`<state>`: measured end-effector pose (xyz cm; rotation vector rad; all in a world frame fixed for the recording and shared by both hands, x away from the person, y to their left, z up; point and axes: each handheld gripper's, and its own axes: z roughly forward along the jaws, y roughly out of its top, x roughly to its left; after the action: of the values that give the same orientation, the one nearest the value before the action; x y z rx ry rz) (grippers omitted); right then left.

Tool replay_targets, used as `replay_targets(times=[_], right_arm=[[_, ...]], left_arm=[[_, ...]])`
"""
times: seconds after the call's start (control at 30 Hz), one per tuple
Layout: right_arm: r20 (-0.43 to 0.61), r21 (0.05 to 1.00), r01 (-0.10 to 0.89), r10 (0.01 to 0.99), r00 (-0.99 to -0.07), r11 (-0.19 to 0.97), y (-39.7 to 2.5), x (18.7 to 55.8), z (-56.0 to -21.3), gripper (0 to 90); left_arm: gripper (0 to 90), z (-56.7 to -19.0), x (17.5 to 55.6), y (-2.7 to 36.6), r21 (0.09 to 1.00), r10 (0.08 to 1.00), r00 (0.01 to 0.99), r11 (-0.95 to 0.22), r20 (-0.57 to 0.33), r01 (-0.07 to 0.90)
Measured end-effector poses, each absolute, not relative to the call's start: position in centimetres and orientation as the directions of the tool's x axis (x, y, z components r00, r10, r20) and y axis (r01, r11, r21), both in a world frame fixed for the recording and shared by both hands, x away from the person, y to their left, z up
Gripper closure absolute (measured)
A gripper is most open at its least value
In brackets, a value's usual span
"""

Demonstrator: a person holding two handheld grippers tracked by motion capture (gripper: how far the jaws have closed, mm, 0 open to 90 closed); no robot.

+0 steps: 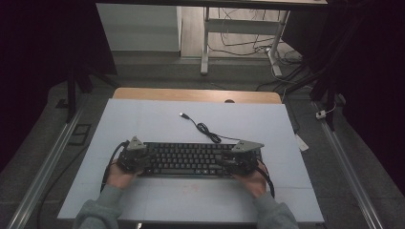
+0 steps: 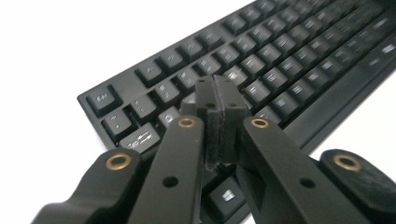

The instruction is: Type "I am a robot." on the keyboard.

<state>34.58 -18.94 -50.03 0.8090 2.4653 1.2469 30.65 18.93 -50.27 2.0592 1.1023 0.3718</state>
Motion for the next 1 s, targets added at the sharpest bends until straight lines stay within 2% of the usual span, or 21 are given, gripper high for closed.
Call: replay_targets(times=[0.17, 0.3, 0.43, 0.73, 1.0], right_arm=[[0.017, 0.802, 0.359, 0.584, -0.812, 0.476, -18.9, 34.5, -50.0, 55.4], [0.017, 0.804, 0.359, 0.584, -0.812, 0.475, -18.9, 34.5, -50.0, 55.4], [0.018, 0.804, 0.359, 0.584, -0.811, 0.474, -18.9, 34.6, -50.0, 55.3], [0.017, 0.803, 0.359, 0.584, -0.811, 0.475, -18.9, 34.6, -50.0, 55.3], [0.029, 0.816, 0.354, 0.579, -0.815, 0.457, -18.7, 34.4, -49.7, 55.3]], left_arm=[[72.6, -49.4, 30.2, 19.2, 0.782, 0.783, 0.603, -0.275, -0.155, 0.559], [58.9, -48.9, 29.9, 19.3, 0.798, 0.776, 0.608, -0.256, -0.167, 0.546], [50.2, -49.0, 29.9, 19.1, 0.789, 0.772, 0.612, -0.265, -0.171, 0.554], [43.0, -49.1, 30.0, 18.9, 0.775, 0.771, 0.614, -0.281, -0.169, 0.567], [40.6, -49.4, 30.1, 18.6, 0.76, 0.771, 0.616, -0.301, -0.162, 0.576]])
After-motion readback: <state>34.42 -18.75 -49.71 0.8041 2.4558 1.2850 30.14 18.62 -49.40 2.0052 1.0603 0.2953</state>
